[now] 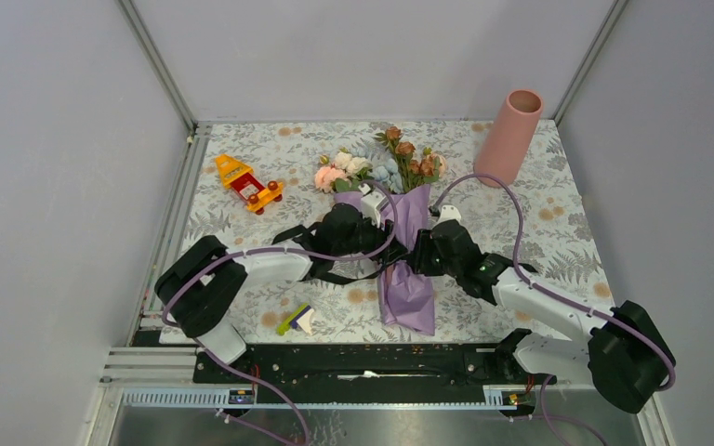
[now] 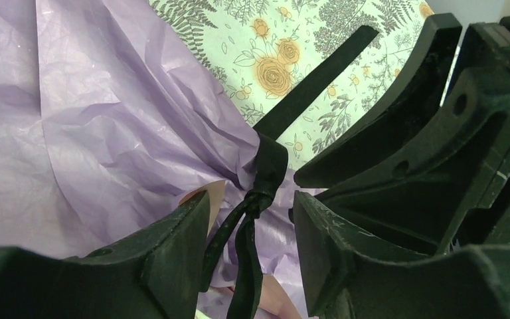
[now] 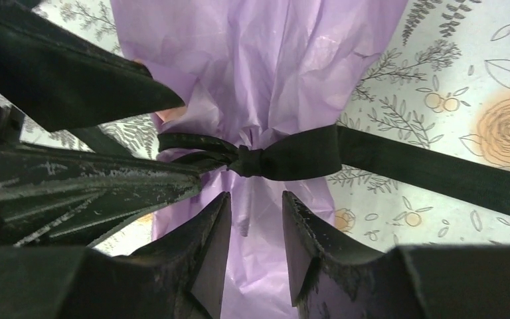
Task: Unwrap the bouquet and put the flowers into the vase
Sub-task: Untie the ribbon from the wrapping paper.
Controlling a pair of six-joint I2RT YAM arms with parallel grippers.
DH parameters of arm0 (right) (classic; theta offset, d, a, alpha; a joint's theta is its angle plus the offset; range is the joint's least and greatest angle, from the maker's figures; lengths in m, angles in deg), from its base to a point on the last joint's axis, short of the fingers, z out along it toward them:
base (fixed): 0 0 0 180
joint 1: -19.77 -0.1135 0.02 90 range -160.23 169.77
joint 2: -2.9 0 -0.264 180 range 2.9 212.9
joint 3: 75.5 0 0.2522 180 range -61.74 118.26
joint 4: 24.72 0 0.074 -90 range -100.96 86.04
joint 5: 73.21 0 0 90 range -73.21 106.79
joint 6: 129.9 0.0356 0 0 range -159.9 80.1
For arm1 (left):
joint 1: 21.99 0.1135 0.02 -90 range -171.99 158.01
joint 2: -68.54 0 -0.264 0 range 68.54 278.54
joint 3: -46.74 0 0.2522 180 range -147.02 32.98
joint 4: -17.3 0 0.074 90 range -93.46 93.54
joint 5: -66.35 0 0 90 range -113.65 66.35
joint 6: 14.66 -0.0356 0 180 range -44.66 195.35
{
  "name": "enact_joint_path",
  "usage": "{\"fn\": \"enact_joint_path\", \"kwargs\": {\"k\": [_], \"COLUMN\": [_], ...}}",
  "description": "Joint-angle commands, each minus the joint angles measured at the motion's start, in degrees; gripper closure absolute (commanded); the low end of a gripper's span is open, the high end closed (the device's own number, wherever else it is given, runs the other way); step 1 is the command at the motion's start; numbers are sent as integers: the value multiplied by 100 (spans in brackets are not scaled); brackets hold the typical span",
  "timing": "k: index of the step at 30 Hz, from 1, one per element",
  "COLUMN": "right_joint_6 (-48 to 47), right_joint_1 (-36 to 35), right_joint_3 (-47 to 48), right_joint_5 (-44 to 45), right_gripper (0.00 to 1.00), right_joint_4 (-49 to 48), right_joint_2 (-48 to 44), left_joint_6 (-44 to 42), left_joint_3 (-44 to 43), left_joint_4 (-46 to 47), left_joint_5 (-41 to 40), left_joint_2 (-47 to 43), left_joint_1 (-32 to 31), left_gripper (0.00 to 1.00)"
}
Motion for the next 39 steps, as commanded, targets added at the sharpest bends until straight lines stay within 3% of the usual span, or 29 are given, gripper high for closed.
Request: {"fn": "enact_joint_path", "kwargs": {"k": [1, 12, 20, 24, 34, 35, 38, 39], "right_joint_6": [327, 417, 274, 277, 199, 177, 125, 105], "right_joint_1": [86, 140, 139, 144, 139, 139, 145, 146], "right_joint_3": [-87, -52, 101, 81, 252, 263, 311, 337], "right_joint_5": [-317, 143, 176, 194, 226, 218, 169, 136], "right_gripper": [61, 67, 71, 77, 77, 79, 99, 100], "right_joint_4": [-590, -793, -871, -978, -1037, -1079, -1108, -1096], "right_joint_2": [70, 261, 695, 693, 901, 924, 952, 927], "left_joint_6": [-232, 113, 812, 899, 1202, 1217, 1224, 1213], "left_joint_3": [239, 799, 856, 847, 956, 973, 1066, 1090], "left_joint_4": [480, 790, 979, 996, 1189, 1196, 1226, 1217], "left_joint_5": [-152, -891, -1048, -1101, -1182, -1196, -1305, -1349], "left_joint_2": [-406, -1040, -907, -771, -708, -714, -783, -827], "left_joint_1": [-81, -588, -822, -889, -975, -980, -997, -998], "left_gripper": [48, 52, 54, 54, 55, 55, 55, 55]}}
